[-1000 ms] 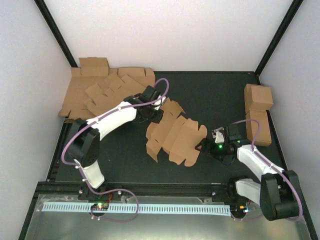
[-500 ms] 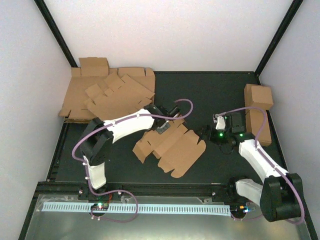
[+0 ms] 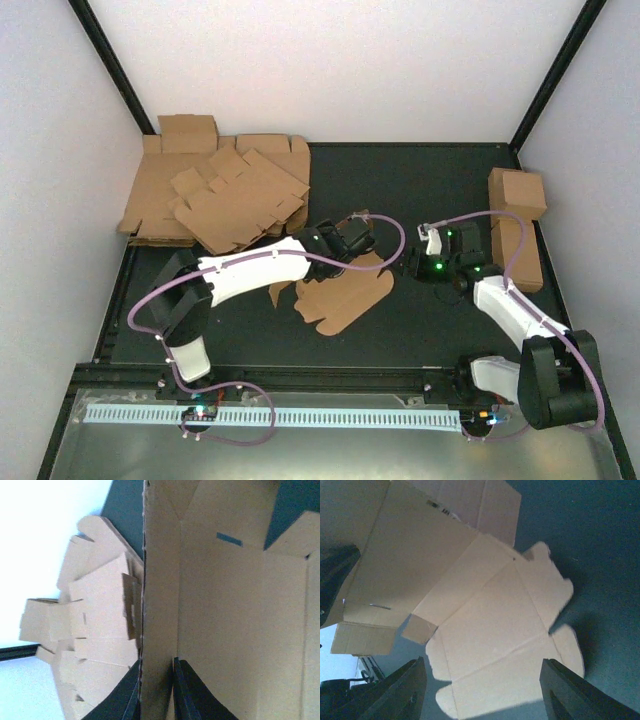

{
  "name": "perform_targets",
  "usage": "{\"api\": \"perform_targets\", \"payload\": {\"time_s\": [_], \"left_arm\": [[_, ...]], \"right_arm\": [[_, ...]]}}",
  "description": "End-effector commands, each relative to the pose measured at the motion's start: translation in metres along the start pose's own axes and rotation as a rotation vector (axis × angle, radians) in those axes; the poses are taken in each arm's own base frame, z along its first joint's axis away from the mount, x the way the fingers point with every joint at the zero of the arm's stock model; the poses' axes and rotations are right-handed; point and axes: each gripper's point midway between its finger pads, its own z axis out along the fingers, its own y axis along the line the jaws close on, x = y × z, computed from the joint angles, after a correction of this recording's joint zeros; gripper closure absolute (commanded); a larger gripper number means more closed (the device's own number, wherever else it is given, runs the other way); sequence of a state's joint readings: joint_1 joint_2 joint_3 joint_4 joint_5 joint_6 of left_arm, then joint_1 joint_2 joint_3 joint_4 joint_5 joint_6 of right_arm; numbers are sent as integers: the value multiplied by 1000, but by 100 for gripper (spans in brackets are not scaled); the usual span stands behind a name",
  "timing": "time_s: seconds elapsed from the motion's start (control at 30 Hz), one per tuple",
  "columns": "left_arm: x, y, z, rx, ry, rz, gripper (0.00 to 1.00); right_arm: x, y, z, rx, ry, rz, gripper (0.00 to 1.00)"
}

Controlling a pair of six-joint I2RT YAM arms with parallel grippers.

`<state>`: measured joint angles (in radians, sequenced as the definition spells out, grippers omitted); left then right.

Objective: Fold the paper box

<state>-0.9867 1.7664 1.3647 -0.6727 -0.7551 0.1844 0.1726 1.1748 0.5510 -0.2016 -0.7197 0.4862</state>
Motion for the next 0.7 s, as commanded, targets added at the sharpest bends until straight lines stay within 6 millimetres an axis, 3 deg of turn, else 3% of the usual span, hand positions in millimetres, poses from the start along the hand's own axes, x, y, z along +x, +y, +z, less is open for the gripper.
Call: {"api": "perform_targets", "payload": {"time_s": [0.0,0.17,0.5,0.67], "left_arm": [[-9,20,-12,-158,-38,47,84],[-6,8,-12,-236,-31,113,84],[6,-11,-4,-203,-22,122,82],[14,-19,1,-189,-16,127,81]], "right_arm": [[-7,12,1,-67,-28,-40,35],[-13,17,2,-101,-70,-101,33],[-15,18,21,-134,-71,-73,38],[-30,29,27,-142,-130,-148,38]]}}
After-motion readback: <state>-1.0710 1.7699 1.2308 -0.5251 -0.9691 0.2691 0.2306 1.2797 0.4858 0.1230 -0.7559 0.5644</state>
